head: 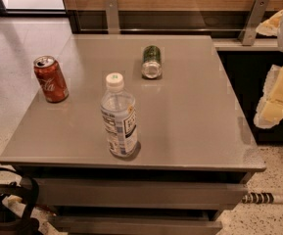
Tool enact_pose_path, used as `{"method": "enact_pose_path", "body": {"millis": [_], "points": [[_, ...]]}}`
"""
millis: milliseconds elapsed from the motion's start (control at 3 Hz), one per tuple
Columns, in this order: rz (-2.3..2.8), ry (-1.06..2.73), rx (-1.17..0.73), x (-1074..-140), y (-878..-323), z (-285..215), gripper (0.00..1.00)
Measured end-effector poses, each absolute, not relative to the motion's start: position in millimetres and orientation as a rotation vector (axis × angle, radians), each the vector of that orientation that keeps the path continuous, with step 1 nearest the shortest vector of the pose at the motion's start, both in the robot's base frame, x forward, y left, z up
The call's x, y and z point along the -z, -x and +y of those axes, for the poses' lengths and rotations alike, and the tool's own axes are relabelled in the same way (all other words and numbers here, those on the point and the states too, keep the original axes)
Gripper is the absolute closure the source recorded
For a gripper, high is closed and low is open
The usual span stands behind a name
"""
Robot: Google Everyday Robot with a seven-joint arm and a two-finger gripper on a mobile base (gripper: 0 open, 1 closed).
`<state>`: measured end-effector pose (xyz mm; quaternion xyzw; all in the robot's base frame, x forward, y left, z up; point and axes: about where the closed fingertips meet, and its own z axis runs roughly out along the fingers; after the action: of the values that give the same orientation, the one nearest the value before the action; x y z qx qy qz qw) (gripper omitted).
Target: Place green can upright
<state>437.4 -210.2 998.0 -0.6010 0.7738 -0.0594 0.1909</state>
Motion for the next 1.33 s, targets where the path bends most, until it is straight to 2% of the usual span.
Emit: {"method": "enact_pose_path", "body": {"millis": [667,1000,1333], "points": [[2.249,1.586,0.097,-1001,-447,-212,0.00],[2.398,1.289,-0.052,-1003,-482,-208,0.00],[2.487,1.134,-0.061,-998,-504,-197,0.00]]}}
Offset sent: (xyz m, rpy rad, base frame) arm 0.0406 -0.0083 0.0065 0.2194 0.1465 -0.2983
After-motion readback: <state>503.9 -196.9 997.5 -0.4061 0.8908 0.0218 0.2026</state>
